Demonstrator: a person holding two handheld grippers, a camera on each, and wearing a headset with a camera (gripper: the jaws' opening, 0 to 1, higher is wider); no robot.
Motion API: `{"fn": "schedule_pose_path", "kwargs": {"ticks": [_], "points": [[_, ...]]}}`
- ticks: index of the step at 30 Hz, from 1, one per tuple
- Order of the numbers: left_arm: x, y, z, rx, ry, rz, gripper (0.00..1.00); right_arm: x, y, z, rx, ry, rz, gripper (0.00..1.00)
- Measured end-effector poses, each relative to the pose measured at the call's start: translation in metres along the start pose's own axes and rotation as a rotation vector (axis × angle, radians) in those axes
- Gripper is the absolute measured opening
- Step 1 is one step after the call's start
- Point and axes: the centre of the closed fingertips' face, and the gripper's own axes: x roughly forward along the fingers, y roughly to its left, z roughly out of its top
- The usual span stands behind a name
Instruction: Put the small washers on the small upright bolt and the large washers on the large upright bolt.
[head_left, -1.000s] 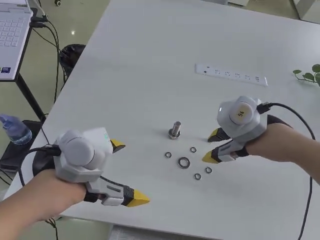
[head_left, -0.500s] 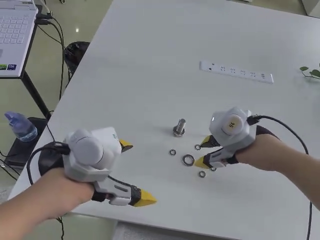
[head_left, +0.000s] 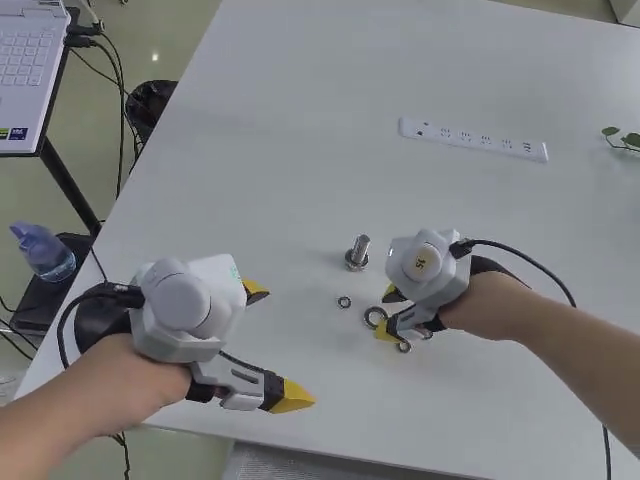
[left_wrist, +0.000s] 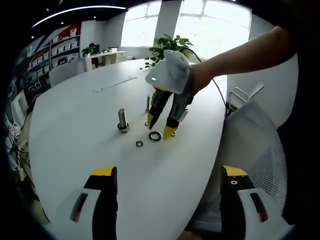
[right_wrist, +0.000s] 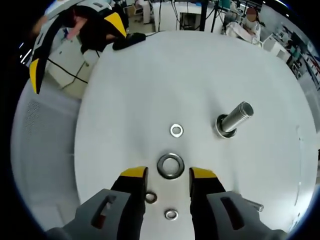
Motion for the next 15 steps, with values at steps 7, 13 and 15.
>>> {"fn": "schedule_pose_path", "kwargs": {"ticks": [7, 13, 15], "points": [[-0.0010, -0.0013, -0.0035, 0.000, 0.010, -0.003, 0.84, 0.0037, -0.0009, -0.0012, -0.023, 0.009, -0.005, 0.35], [-0.0024, -0.0006, -0.0054, -0.005, 0.008, 0.000, 0.84, 0.0056, -0.0029, 0.0035, -0.045, 0.015, -0.006, 0.34], [-0.0024, -0.0008, -0.0060, -0.009, 0.008, -0.001, 0.84, 0.0055, -0.0040, 0.0032, -0.054, 0.026, -0.006, 0.33]]}}
